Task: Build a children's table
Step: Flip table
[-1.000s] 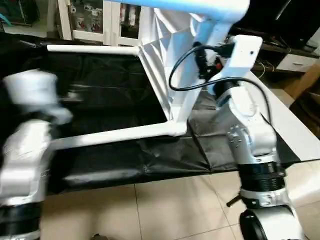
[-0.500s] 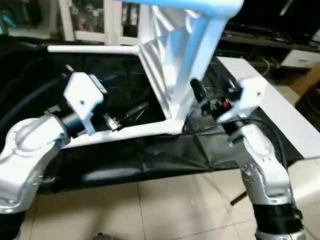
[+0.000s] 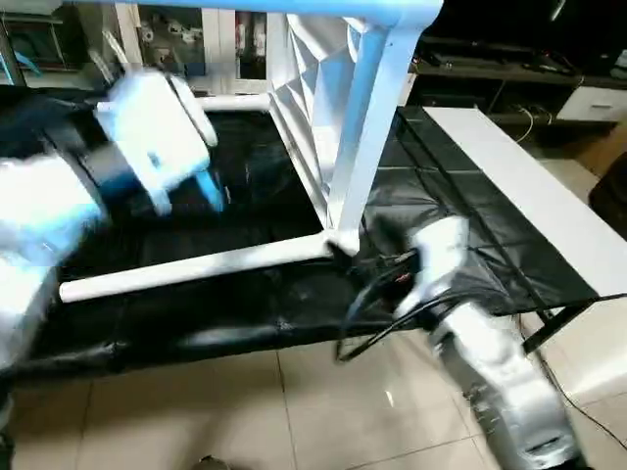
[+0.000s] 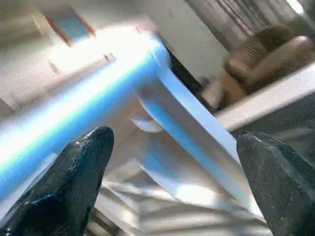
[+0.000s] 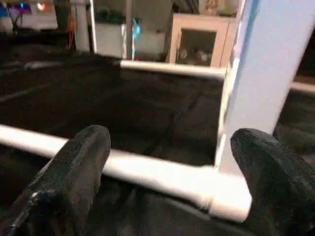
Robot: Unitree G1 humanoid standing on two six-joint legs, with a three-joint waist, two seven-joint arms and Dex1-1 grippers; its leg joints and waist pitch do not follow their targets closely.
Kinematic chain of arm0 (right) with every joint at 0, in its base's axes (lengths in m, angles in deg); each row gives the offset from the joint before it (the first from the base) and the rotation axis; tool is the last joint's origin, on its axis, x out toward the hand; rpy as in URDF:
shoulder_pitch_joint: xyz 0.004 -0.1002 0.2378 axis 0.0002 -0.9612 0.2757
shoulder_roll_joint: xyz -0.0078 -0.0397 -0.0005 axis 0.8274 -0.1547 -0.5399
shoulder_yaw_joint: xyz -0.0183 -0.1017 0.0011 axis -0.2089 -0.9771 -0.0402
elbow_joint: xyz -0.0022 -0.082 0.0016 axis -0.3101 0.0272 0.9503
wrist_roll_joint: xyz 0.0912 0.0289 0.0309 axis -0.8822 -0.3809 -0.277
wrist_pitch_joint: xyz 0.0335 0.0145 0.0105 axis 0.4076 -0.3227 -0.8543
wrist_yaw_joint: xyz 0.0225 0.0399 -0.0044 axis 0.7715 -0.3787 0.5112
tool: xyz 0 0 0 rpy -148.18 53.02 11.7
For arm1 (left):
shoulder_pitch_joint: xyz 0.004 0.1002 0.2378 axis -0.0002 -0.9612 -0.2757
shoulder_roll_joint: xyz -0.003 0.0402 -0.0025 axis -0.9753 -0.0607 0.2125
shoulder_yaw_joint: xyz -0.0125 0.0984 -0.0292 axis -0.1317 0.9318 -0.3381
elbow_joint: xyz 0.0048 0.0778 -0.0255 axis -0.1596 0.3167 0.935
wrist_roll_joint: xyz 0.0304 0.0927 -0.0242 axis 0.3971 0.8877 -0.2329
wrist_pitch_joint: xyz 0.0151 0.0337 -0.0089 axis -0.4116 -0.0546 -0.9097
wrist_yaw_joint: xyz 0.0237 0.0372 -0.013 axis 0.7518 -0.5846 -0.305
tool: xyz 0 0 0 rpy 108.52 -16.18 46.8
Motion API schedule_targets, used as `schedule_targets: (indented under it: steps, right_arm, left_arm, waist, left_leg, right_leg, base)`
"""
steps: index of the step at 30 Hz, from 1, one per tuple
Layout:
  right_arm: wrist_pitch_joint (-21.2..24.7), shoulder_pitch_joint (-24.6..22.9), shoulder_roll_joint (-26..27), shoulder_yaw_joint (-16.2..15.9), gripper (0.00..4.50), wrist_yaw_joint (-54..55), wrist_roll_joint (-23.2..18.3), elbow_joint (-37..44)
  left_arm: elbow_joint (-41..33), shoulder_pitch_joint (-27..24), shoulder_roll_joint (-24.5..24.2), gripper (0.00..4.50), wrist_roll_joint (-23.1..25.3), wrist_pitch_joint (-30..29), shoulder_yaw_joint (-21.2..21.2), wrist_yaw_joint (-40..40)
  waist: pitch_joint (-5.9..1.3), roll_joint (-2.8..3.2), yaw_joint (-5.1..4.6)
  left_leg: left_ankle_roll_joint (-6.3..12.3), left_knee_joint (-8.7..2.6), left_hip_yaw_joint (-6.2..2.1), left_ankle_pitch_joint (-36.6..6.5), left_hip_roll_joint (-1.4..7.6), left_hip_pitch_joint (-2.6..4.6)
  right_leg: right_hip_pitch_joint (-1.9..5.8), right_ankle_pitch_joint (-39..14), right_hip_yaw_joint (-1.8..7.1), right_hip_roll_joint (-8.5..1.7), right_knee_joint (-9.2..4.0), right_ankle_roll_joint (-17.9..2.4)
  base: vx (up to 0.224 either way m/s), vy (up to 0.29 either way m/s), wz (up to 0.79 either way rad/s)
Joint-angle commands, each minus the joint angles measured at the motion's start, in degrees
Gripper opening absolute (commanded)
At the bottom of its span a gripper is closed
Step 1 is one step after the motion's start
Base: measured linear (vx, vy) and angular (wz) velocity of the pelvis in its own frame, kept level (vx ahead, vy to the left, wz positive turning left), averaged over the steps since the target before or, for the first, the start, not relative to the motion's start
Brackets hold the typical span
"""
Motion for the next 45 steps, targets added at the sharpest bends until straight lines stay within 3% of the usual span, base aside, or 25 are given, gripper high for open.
schedule_targets:
  steps: [1, 3, 5, 6, 8, 11, 12, 13, 14, 15, 16, 18, 22, 26, 27, 29, 31, 38, 45]
  right_arm:
    - [1.8, 0.2, -0.3, 0.6, 4.27, 1.0, 1.7, -2.0]
    - [2.3, 0.3, -0.3, 0.8, 4.27, 1.4, 1.8, -2.2]
    - [3.0, 0.9, -0.3, 1.4, 4.27, 1.8, 1.5, -2.7]
    - [3.0, 0.9, -0.3, 1.4, 4.27, 1.8, 1.5, -2.7]
    - [4.3, 2.9, 0.6, 1.6, 4.27, 1.9, 0.5, -3.4]
    - [6.3, 3.9, 2.7, 2.0, 4.27, 1.0, -2.5, -3.7]
    - [6.5, 4.1, 3.0, 1.9, 4.27, 0.8, -2.3, -4.0]
    - [6.4, 4.2, 3.3, 1.7, 4.27, 0.6, -1.9, -4.3]
    - [6.3, 4.3, 3.4, 1.5, 4.27, 0.6, -1.5, -4.8]
    - [6.1, 4.4, 3.5, 1.2, 4.27, 0.5, -1.2, -5.2]
    - [6.0, 4.5, 3.6, 1.0, 4.27, 0.6, -1.0, -5.4]
    - [6.2, 4.6, 3.7, 0.5, 4.27, 0.5, -0.8, -5.2]
    - [7.0, 5.0, 3.8, -0.1, 4.27, -0.1, -1.0, -4.4]
    - [6.2, 4.1, 4.3, -0.6, 4.32, -3.6, -3.4, -2.3]
    - [5.4, 3.2, 4.0, -1.1, 4.32, -5.8, -4.6, -1.1]
    - [3.5, 1.4, 3.6, -1.8, 4.33, -9.3, -6.7, 1.1]
    - [1.4, -0.2, 4.1, -1.5, 4.33, -11.5, -9.0, 2.7]
    - [-1.8, -1.5, 4.4, -1.4, 4.33, -14.4, -9.6, 4.1]
    - [-3.1, -1.6, 4.2, -1.2, 4.33, -14.6, -9.0, 3.6]
  left_arm:
    - [-1.4, 1.6, 0.0, 4.50, 0.2, 1.7, -0.9, -0.7]
    - [-2.0, 2.6, 0.0, 4.50, 0.7, 2.0, -1.2, 0.0]
    - [-1.6, 4.0, -0.4, 4.50, 4.5, 3.5, -1.4, 2.5]
    - [-1.6, 4.0, -0.4, 4.50, 4.5, 3.5, -1.4, 2.5]
    - [3.3, 5.4, -3.6, 4.50, 13.2, 6.2, -1.2, 5.6]
    - [9.4, 6.4, -6.9, 4.50, 19.3, 7.8, -0.5, 7.0]
    - [11.0, 6.7, -7.5, 4.50, 20.4, 8.2, -0.2, 6.9]
    - [12.9, 7.3, -8.4, 4.50, 22.0, 9.7, 0.1, 7.2]
    - [14.6, 7.9, -8.7, 4.50, 23.3, 10.3, 0.2, 8.1]
    - [16.4, 8.6, -9.3, 4.50, 24.4, 10.8, 0.7, 8.3]
    - [18.0, 9.2, -9.8, 4.50, 26.2, 11.7, 1.2, 9.1]
    - [20.6, 10.3, -10.4, 4.50, 27.5, 12.1, 2.2, 9.1]
    - [24.8, 12.2, -11.7, 4.50, 31.6, 14.2, 3.2, 10.4]
    - [29.4, 14.9, -10.9, 4.32, 33.4, 17.5, 3.2, 12.5]
    - [29.9, 15.3, -10.5, 4.32, 33.6, 17.8, 3.0, 13.1]
    - [30.3, 15.6, -9.7, 4.22, 32.8, 17.6, 2.6, 13.1]
    - [30.6, 16.0, -9.0, 4.04, 32.0, 17.5, 2.7, 12.2]
    - [31.9, 17.0, -8.1, 3.47, 33.1, 18.1, 3.1, 12.2]
    - [33.1, 16.8, -7.5, 3.03, 33.1, 16.4, 2.8, 11.8]
  waist:
    - [-2.81, 1.47, 0.07]
    - [-2.83, 1.70, -0.01]
    - [-2.95, 1.11, 0.07]
    - [-2.95, 1.28, 0.09]
    - [-2.97, 0.91, 0.05]
    - [-3.06, 1.06, -0.07]
    - [-3.09, 0.67, -0.10]
    - [-3.14, 1.05, 0.13]
    - [-3.19, 0.67, 0.09]
    - [-3.32, 1.08, 0.30]
    - [-3.37, 1.05, 0.43]
    - [-3.41, 1.48, 0.70]
    - [-3.61, 1.56, 1.19]
    - [-3.58, 1.57, 1.45]
    - [-3.58, 2.25, 1.56]
    - [-3.44, 1.98, 1.63]
    - [-3.38, 2.08, 1.69]
    - [-3.11, 2.07, 1.68]
    - [-3.14, 2.17, 1.62]
  left_leg:
    - [-5.53, -4.94, -0.02, -28.3, -0.29, 1.02]
    - [-5.70, -4.99, -0.05, -28.2, -0.23, 0.97]
    - [-5.65, -4.92, 0.06, -27.8, -0.15, 0.95]
    - [-5.75, -4.95, 0.02, -27.4, -0.18, 0.79]
    - [-5.56, -4.91, 0.07, -26.7, -0.23, 0.67]
    - [-5.74, -4.77, -0.13, -26.6, -0.40, 0.70]
    - [-5.73, -4.82, -0.20, -26.7, -0.25, 0.74]
    - [-5.86, -4.99, -0.25, -26.1, -0.16, 0.74]
    - [-5.93, -5.00, -0.17, -25.6, -0.10, 0.71]
    - [-6.25, -5.07, -0.18, -25.2, -0.07, 0.86]
    - [-6.19, -4.98, 0.00, -24.6, -0.03, 1.07]
    - [-6.68, -5.17, -0.04, -23.3, -0.02, 0.95]
    - [-7.24, -5.15, 0.10, -22.4, -0.02, 1.14]
    - [-7.17, -5.22, -0.01, -23.8, 0.03, 1.19]
    - [-7.21, -5.22, -0.09, -24.4, 0.01, 1.30]
    - [-6.85, -5.31, -0.21, -26.6, 0.22, 1.32]
    - [-6.55, -5.36, -0.27, -27.6, 0.27, 1.32]
    - [-6.15, -5.43, -0.68, -31.8, 0.24, 1.50]
    - [-6.15, -5.46, -0.80, -32.1, 0.25, 1.41]
  right_leg:
    - [0.88, -29.7, 1.34, -2.26, -5.41, -3.3]
    - [0.85, -28.6, 1.35, -2.26, -5.31, -3.6]
    - [0.80, -27.2, 1.33, -2.20, -5.15, -3.7]
    - [0.96, -26.9, 1.35, -2.24, -5.04, -3.4]
    - [0.98, -27.4, 1.34, -2.21, -5.20, -2.9]
    - [0.70, -28.9, 1.29, -2.39, -5.17, -2.2]
    - [0.65, -28.5, 1.27, -2.44, -5.13, -2.4]
    - [0.65, -26.6, 1.35, -2.49, -4.98, -3.2]
    - [0.66, -25.4, 1.34, -2.46, -4.83, -3.5]
    - [0.66, -23.2, 1.36, -2.42, -4.51, -4.2]
    - [0.47, -20.5, 1.39, -2.27, -4.44, -4.8]
    - [0.83, -17.7, 1.41, -2.32, -3.95, -5.5]
    - [1.03, -13.6, 1.35, -2.19, -3.65, -6.2]
    - [1.19, -14.9, 1.37, -2.47, -3.68, -6.4]
    - [1.12, -15.0, 1.41, -2.51, -3.68, -6.5]
    - [1.11, -16.1, 1.34, -2.62, -3.89, -6.7]
    - [1.01, -17.0, 1.38, -2.70, -4.09, -6.9]
    - [0.57, -23.4, 1.33, -2.85, -4.82, -6.1]
    - [0.51, -23.8, 1.34, -2.83, -4.81, -6.2]
  base:
    - [0.000, 0.000, 0.00]
    - [0.000, 0.000, 0.00]
    - [0.000, 0.000, 0.00]
    - [0.000, 0.000, 0.00]
    - [0.000, 0.000, 0.00]
    - [0.000, 0.000, 0.00]
    - [0.000, 0.000, 0.00]
    - [0.000, 0.000, 0.00]
    - [0.000, 0.000, 0.00]
    - [0.000, 0.000, 0.00]
    - [0.000, 0.000, 0.00]
    - [0.000, 0.000, 0.00]
    - [0.000, 0.000, 0.00]
    - [0.000, 0.000, 0.00]
    - [0.000, 0.000, 0.00]
    - [0.000, 0.000, 0.00]
    - [0.000, 0.000, 0.00]
    - [0.000, 0.000, 0.00]
    - [0.000, 0.000, 0.00]
